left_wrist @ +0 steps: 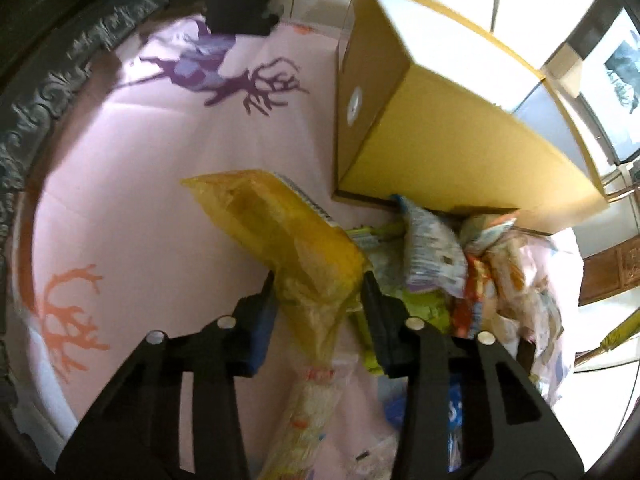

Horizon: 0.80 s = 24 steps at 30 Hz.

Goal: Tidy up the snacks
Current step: 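Grasp a yellow bread bag with the left gripper while the right grasps a yellow snack bar, then carry both yellow snacks over the box and open both grippers to drop them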

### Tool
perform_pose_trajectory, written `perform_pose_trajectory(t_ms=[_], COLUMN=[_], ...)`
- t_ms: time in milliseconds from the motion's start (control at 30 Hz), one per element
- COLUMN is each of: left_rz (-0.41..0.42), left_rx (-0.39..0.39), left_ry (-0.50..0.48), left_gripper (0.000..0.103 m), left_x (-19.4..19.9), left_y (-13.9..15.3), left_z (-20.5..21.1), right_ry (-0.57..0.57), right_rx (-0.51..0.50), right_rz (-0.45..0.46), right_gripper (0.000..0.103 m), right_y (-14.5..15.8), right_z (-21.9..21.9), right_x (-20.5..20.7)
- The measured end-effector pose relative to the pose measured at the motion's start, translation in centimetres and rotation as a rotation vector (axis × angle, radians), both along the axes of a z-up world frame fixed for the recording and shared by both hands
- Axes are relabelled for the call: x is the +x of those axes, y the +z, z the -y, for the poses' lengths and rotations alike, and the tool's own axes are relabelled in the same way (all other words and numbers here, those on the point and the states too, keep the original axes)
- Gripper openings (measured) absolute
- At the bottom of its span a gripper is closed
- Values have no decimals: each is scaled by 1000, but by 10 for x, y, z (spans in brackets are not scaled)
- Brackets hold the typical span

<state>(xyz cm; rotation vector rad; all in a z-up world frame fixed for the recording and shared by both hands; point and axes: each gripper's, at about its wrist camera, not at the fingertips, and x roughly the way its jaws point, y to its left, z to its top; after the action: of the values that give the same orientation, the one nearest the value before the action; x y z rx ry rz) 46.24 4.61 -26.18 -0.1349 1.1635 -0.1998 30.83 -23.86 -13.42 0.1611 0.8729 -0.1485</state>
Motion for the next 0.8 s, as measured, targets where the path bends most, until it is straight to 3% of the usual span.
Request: perform_pose_trajectory(t_ms=[367, 500, 667, 700, 733, 767, 800], left_rz=[118, 221, 284, 275, 258, 245, 254], left_rx=[-10, -19, -14, -9, 4, 45, 64], left_ry=[15, 0, 5, 26, 55, 98, 117], left_gripper=[35, 14, 14, 31, 89, 101, 99], left_x=[-41, -62, -75, -76, -76, -77, -79], left_y=[50, 87, 110, 108, 104, 98, 93], left_z=[-21, -26, -36, -40, -42, -45, -45], right_ry=[48, 51, 58, 61, 65, 67, 67], right_rx=[2, 2, 19, 21, 25, 29, 30], right_rz=[76, 118, 158, 157, 154, 150, 148], right_gripper=[21, 21, 21, 21, 21, 21, 21], right_y=[27, 41, 49, 50, 49, 47, 47], right_z=[-22, -26, -32, -34, -35, -36, -37], right_x=[-20, -31, -42, -44, -45, -46, -47])
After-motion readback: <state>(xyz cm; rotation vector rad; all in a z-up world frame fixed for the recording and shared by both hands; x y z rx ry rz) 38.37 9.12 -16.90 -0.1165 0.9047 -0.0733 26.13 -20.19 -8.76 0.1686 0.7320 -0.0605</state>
